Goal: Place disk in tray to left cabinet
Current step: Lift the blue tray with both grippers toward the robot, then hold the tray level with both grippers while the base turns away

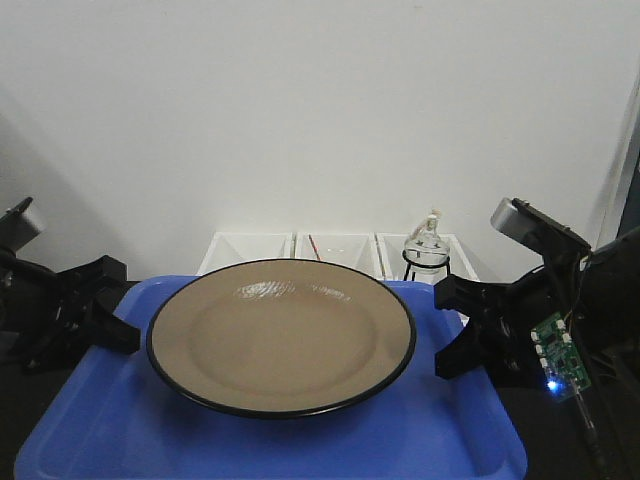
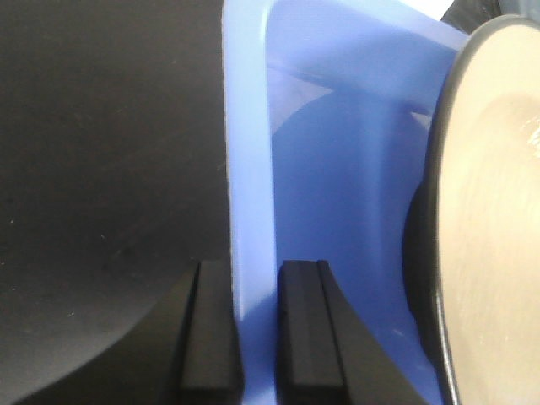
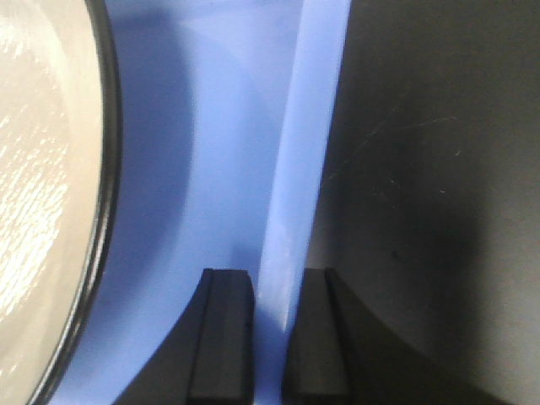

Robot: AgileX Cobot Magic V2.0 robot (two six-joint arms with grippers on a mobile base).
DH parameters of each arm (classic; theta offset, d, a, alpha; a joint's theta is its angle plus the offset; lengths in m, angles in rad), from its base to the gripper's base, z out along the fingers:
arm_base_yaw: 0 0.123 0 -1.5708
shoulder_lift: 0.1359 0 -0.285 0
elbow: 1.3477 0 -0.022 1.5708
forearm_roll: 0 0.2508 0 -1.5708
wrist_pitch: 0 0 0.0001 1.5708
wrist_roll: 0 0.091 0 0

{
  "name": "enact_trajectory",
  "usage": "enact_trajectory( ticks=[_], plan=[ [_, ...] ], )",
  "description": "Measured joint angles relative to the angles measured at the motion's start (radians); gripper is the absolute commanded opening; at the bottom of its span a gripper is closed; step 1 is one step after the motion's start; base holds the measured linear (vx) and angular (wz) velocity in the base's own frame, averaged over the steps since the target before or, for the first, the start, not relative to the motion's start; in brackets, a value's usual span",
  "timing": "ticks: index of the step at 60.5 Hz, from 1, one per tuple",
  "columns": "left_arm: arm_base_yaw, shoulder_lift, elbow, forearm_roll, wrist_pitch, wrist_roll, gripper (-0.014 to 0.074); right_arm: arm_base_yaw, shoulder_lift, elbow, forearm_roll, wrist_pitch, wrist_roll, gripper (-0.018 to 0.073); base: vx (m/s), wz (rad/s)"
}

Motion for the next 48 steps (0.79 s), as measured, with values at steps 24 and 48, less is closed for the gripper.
enact_trajectory(
  ticks=[24, 48],
  plan=[
    [0.0, 0.0, 0.0, 0.0, -0.002, -0.001, -0.0001, 0.0, 0.014, 0.0, 0.0, -0.002, -0.01, -0.0002, 0.0, 0.0],
    [0.0, 0.0, 0.0, 0.0, -0.002, -0.003, -0.0001, 0.0, 0.014, 0.0, 0.0, -0.002, -0.01, -0.0002, 0.0, 0.0]
  ],
)
